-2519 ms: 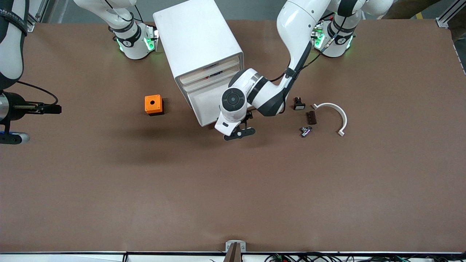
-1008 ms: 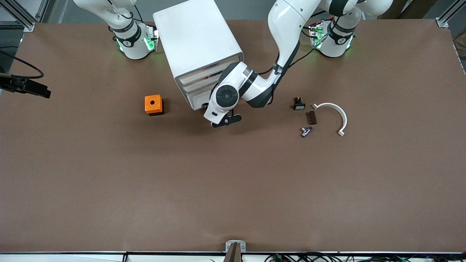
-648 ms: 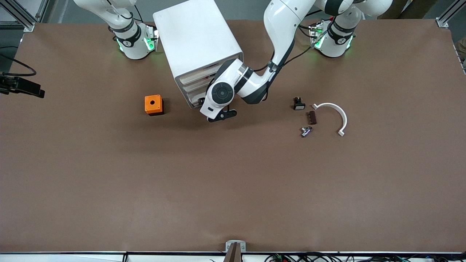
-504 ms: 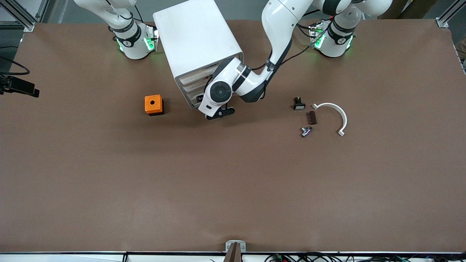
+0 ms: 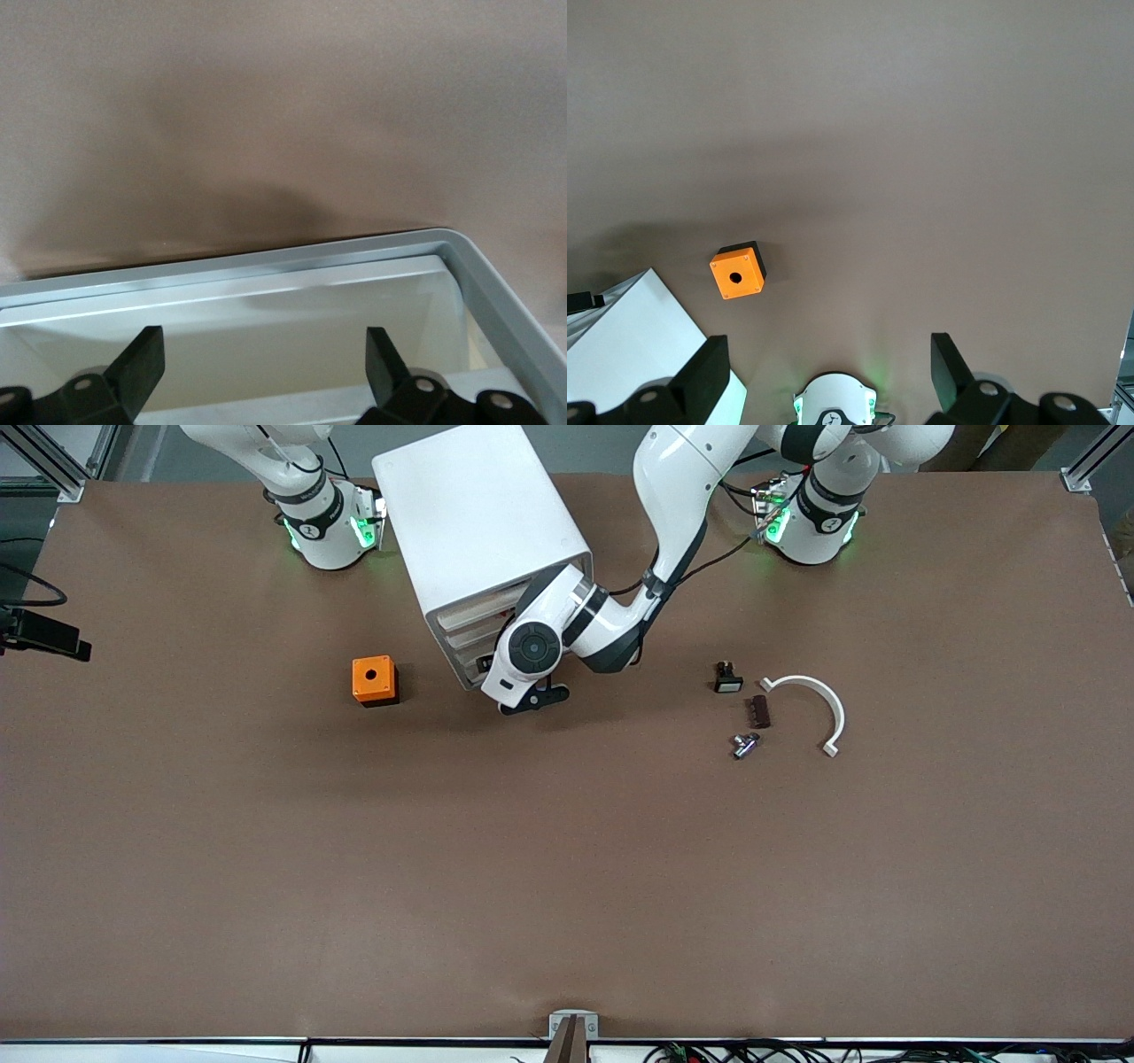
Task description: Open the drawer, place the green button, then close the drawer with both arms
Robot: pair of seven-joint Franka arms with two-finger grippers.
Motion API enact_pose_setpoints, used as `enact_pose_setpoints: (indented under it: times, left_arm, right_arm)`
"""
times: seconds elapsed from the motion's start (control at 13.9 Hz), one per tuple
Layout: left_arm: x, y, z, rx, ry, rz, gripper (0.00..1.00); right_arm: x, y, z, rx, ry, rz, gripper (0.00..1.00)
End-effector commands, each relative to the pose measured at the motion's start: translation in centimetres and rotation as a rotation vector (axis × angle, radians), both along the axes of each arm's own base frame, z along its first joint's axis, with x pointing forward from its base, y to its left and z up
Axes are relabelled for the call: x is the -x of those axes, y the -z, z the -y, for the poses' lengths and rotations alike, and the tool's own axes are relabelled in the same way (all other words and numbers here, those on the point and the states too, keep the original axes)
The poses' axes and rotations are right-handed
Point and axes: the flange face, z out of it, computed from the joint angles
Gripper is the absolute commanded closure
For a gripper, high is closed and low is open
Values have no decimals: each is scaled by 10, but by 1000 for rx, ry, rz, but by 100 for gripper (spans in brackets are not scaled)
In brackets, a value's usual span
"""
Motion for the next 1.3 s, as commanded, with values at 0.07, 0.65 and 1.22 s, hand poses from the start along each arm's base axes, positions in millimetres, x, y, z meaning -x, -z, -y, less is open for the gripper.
enact_pose_setpoints:
  times: [0.07, 0.65, 1.22]
  left_arm:
    - [-25, -15, -11, 17, -49, 16, 0]
    - [-126, -52, -91, 9, -214, 102, 0]
    - [-184, -64, -160, -107, -250, 232, 0]
  right_arm:
    - [14, -17, 4, -45, 21, 39, 0]
    - [30, -12, 0, -79, 22, 75, 0]
    - [33, -13, 2, -50, 9, 82, 0]
